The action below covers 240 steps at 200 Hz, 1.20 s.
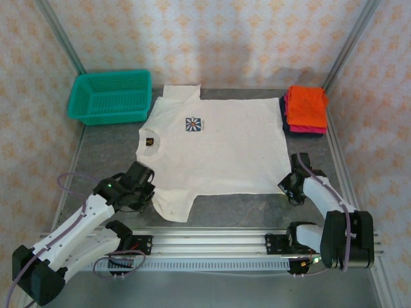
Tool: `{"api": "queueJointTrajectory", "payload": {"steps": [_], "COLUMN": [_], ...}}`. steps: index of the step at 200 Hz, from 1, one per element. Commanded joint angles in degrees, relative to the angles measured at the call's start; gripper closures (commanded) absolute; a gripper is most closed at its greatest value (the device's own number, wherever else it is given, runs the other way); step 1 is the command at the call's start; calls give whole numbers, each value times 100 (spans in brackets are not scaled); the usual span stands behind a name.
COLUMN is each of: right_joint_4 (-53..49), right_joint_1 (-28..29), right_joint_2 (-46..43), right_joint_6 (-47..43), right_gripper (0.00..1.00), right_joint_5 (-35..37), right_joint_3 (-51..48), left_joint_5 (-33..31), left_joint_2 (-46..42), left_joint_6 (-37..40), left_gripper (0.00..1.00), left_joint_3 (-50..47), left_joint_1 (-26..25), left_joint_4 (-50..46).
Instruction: Fold and stack the t-shirts
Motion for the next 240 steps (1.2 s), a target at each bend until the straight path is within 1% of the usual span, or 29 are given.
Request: {"api": "queueJointTrajectory", "payload": {"steps": [1, 45, 113, 187, 225, 240], "right_joint_4": [435, 123, -56, 11, 92, 98], "right_joint_1": [29, 31, 30, 28, 27, 29], "right_joint_2": [-197, -283, -364, -20, 188, 427], "right_joint_6": [-89, -224, -361, -453, -504, -549], "right_gripper": [100, 100, 100, 100, 100, 100], "right_joint_5": [-202, -321, -296, -312, -394, -425], "right_joint_3": [-2, 256, 595, 1060, 1364, 1495], "left_joint_5": [-311, -348, -263, -196, -162, -166], "left_joint_2": [-32, 279, 739, 1095, 1486, 1672], "left_joint_6": [105, 458, 699, 1115, 1329, 1408], "left_gripper": [100, 100, 100, 100, 100, 100], "left_joint_3": [251, 759, 1289, 1917, 2247, 2379], "left_joint_1": [127, 374, 530, 1064, 1098, 1115], "left_joint_4": [-51, -59, 64, 4, 48, 65]}}
